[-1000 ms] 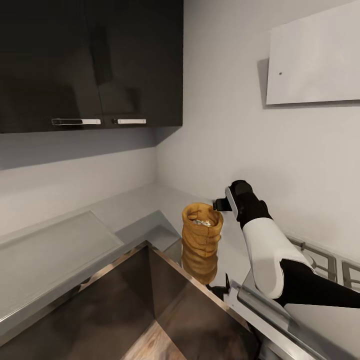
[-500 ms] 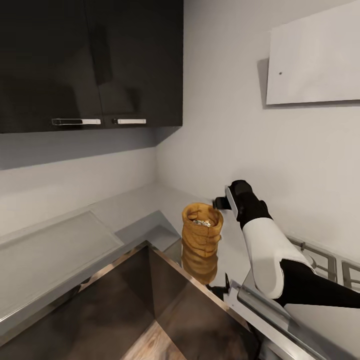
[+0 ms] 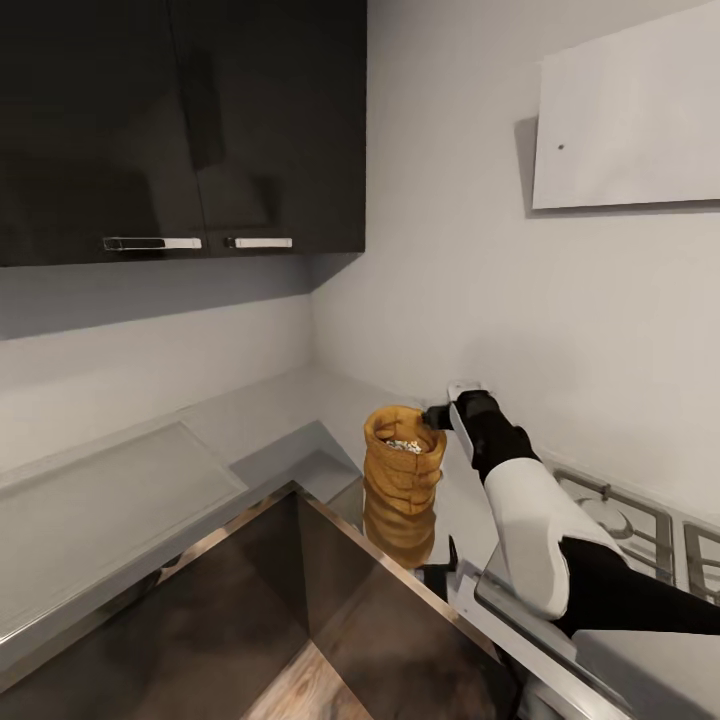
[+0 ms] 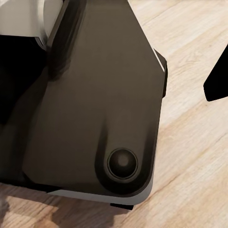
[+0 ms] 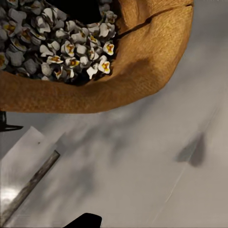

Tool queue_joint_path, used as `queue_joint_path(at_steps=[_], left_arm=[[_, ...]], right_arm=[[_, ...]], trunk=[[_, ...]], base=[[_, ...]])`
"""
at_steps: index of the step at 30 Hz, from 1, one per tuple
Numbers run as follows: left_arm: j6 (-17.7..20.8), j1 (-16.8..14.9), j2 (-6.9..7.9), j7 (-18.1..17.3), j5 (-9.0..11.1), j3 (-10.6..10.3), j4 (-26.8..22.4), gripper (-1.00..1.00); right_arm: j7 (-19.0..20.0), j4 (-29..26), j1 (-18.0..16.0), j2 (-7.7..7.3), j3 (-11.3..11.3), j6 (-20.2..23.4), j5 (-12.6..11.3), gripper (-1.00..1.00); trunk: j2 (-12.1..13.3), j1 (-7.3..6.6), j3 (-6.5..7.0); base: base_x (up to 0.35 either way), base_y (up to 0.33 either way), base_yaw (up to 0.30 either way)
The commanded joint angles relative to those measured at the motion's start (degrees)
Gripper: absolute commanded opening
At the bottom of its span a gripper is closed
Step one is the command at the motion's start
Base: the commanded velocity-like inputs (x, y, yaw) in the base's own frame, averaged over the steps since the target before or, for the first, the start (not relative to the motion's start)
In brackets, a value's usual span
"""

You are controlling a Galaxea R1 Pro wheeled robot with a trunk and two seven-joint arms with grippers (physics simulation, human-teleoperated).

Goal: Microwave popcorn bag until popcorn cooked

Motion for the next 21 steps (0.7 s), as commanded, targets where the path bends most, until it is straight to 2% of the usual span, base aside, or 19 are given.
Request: queue_joint_path(at_steps=[1,7,21], left_arm=[[-0.16,-0.01,-0.02,0.09,0.29,0.1,0.01,1.0],[-0.16,-0.02,-0.02,0.09,0.29,0.1,0.01,1.0],[-0.19,0.0,-0.02,0.09,0.29,0.1,0.01,1.0]], right_arm=[[-0.18,0.42,-0.04,0.03,-0.28,-0.3,-0.09,1.0],[0.01,1.36,-0.02,-0.05,-0.24,-0.43,-0.13,1.0],[-0.09,7.26,-0.02,-0.13,-0.29,-1.83,-0.19,1.0]], trunk=[[-0.05,0.0,-0.07],[-0.05,0.0,-0.07],[-0.05,0.0,-0.07]], base=[[0.0,0.0,0.0],[0.0,0.0,0.0],[0.0,0.0,0.0]])
